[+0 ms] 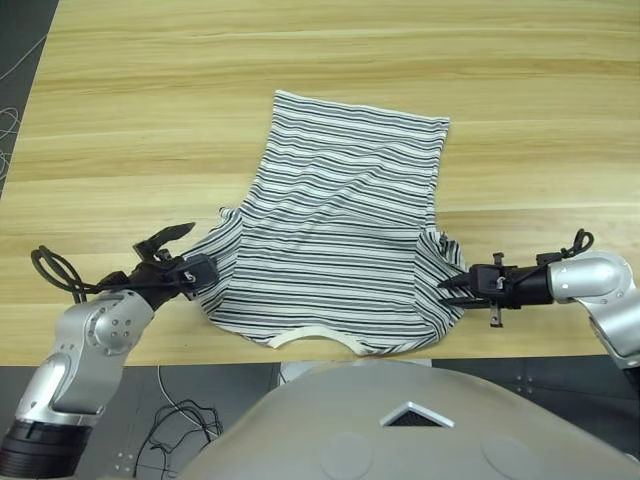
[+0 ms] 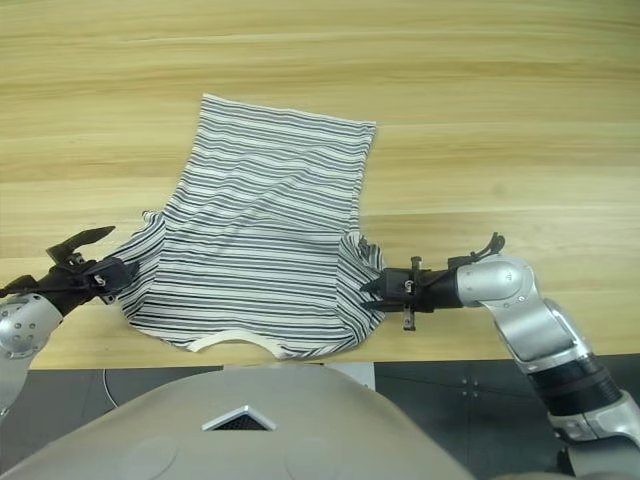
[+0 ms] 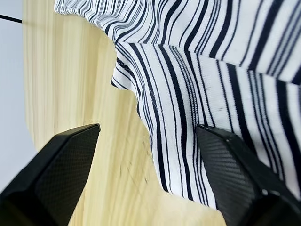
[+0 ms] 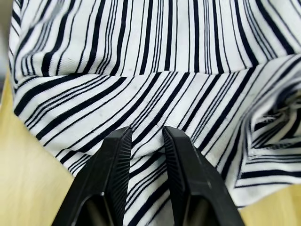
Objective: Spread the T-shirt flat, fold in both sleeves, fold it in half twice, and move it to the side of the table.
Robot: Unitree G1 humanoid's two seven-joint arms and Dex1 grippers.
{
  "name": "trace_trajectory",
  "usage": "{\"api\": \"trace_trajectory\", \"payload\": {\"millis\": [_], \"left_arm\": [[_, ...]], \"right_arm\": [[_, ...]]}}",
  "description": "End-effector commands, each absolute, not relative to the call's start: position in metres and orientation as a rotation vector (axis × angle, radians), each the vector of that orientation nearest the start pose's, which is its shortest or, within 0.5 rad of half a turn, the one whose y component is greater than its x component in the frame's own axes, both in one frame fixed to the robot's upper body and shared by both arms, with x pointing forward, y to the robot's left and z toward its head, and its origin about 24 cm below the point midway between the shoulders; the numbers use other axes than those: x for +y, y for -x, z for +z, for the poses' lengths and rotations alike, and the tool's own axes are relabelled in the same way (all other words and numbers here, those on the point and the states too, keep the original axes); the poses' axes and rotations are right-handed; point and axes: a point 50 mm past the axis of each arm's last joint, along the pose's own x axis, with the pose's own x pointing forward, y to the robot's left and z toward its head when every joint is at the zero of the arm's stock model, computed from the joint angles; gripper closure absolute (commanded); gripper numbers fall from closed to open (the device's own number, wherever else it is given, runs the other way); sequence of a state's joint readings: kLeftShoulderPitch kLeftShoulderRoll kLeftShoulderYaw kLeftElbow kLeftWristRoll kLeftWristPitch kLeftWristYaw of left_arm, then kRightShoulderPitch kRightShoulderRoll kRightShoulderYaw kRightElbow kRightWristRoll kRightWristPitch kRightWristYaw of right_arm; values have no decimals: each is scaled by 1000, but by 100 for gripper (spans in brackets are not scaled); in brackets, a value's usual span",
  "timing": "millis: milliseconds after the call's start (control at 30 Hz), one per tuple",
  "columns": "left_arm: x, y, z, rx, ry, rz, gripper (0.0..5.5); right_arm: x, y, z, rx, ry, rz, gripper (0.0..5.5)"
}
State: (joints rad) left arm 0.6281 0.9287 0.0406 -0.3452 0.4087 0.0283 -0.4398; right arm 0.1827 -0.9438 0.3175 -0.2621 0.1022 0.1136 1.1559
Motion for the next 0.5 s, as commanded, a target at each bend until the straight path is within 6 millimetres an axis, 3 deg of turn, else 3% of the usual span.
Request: {"api": "trace_trajectory", "payload": {"millis": [33, 200, 400, 500], "left_arm": [[272, -114, 33, 657, -1168, -692, 170], [265, -119, 44, 593, -1159, -666, 170], [241, -124, 79, 436, -939, -605, 170], [240, -124, 86, 422, -938, -580, 170]], "right_arm": [[-226, -160, 35, 776, 641, 1442, 429], [-226, -169, 43, 741, 657, 1430, 429], [-209, -181, 64, 572, 673, 1428, 429], [-205, -185, 74, 530, 700, 1425, 429]]}}
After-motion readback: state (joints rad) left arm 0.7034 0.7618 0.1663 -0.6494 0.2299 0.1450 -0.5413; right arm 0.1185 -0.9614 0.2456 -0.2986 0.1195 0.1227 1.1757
